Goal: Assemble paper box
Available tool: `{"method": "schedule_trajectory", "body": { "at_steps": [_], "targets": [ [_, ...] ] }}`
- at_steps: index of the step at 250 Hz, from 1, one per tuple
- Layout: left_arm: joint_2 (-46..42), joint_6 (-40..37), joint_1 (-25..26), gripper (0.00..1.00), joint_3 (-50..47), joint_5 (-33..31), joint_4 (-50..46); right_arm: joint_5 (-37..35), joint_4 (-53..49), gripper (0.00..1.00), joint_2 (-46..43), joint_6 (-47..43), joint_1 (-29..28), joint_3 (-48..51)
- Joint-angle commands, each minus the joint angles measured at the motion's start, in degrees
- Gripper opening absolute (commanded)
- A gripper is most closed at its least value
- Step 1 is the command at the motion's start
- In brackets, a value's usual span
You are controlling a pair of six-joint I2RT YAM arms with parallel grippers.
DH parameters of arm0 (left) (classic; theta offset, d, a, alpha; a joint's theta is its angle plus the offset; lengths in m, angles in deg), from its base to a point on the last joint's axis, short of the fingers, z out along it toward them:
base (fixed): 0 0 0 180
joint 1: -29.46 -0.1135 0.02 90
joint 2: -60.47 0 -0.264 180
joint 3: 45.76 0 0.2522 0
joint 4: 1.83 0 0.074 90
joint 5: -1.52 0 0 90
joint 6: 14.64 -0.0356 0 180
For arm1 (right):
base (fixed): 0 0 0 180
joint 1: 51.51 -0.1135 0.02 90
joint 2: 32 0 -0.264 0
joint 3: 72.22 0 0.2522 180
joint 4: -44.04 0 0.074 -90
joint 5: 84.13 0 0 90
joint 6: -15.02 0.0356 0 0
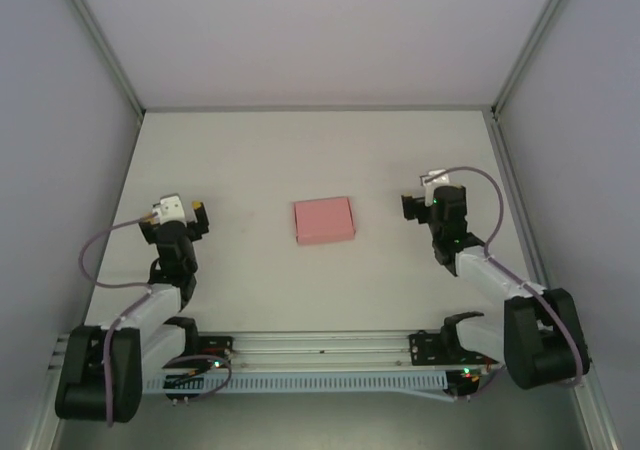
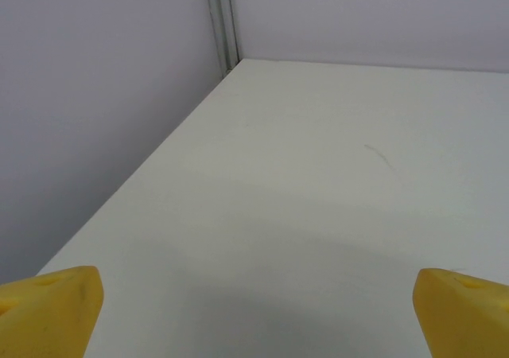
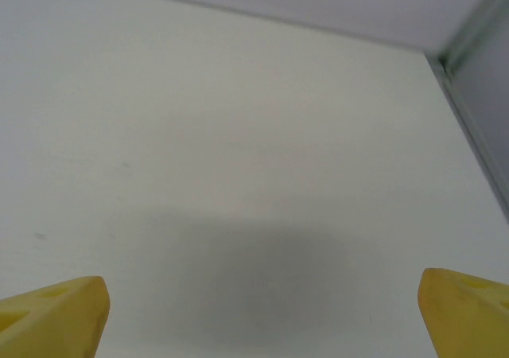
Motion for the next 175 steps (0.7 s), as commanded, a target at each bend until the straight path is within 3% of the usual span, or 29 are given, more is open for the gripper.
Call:
{"method": "schedule_trajectory", "body": {
  "at_steps": [1,29,54,91,105,118,137,145,160,175],
  "targets": [
    [4.73,-3.35,-1.63,1.0,-0.79,6.35,15.33,3.92,19.95,1.0,2.42,5.24,2.0,5.11],
    [10.95,-2.48,-1.91,1.0,-0.4,8.39,19.37,3.62,26.73,1.0,5.99,1.8,2.76,7.45],
    [14.72,-2.81,-1.97,1.0,0.27,11.29,22.92,5.37,41.36,1.0,11.06,2.34,4.74,12.24],
    [25.72,-3.67,-2.94,1.0,-2.31,12.34,39.83,7.71,51.86,1.0,23.87,5.18,7.9,10.91],
    [31.97,-5.68,-2.78,1.0,-1.81,13.39,46.91,7.93,44.7,1.0,22.99,6.65,9.2,7.78],
    [28.42,-5.89,-2.35,1.0,-0.02,15.5,37.41,6.47,30.57,1.0,20.55,8.92,10.27,2.78],
    [30.4,-5.28,-2.53,1.0,5.62,11.49,30.89,6.58,40.37,1.0,22.97,9.4,10.76,5.65],
    [28.9,-3.36,-3.34,1.0,6.2,13.19,26.67,6.44,39.41,1.0,22.74,9.37,10.78,5.34],
    [29.69,-3.61,-3.87,1.0,5.84,13.68,29.05,6.59,35.23,1.0,21.37,8.99,10.8,4.43],
    [29.42,-3.32,-3.76,1.0,5.97,13.64,28.02,6.63,37.94,1.0,22.23,8.91,10.83,5.09]
  ]
}}
